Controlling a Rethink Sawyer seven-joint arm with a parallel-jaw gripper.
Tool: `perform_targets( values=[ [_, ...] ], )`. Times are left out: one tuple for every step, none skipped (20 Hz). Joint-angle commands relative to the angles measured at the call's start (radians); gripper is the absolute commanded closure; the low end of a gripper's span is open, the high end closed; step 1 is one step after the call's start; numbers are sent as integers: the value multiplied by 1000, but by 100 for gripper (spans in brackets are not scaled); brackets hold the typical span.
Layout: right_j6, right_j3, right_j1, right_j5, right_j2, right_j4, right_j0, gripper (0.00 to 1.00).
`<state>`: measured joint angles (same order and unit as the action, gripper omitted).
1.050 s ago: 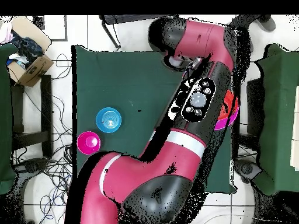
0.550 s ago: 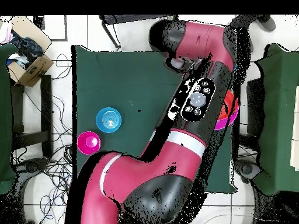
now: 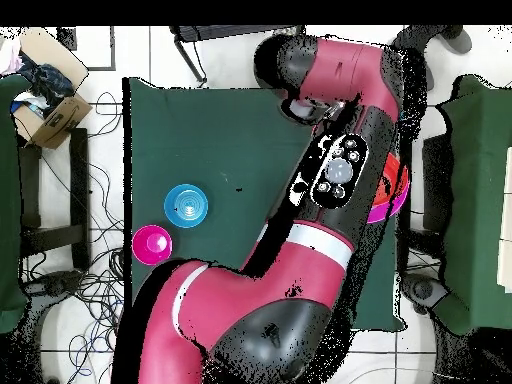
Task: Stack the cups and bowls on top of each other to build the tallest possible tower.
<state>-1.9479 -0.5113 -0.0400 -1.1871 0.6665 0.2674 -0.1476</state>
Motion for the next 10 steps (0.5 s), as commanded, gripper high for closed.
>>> perform_targets(
  values=[
    [118,-88,19,50,-134,-64,-4,100],
    [117,-88,19,48,-133,-64,-4,100],
    [116,-88,19,46,-133,-64,-3,100],
    [115,-92,17,45,-132,-66,-2,100],
    [114,-93,17,43,-131,-66,-2,100],
    [115,-95,16,42,-131,-68,-1,100],
    [115,-97,16,43,-131,-68,-1,100],
    [114,-98,15,40,-130,-68,0,100],
    [113,-99,15,36,-128,-69,0,100],
    [112,-99,15,36,-128,-69,0,100]
  ],
)
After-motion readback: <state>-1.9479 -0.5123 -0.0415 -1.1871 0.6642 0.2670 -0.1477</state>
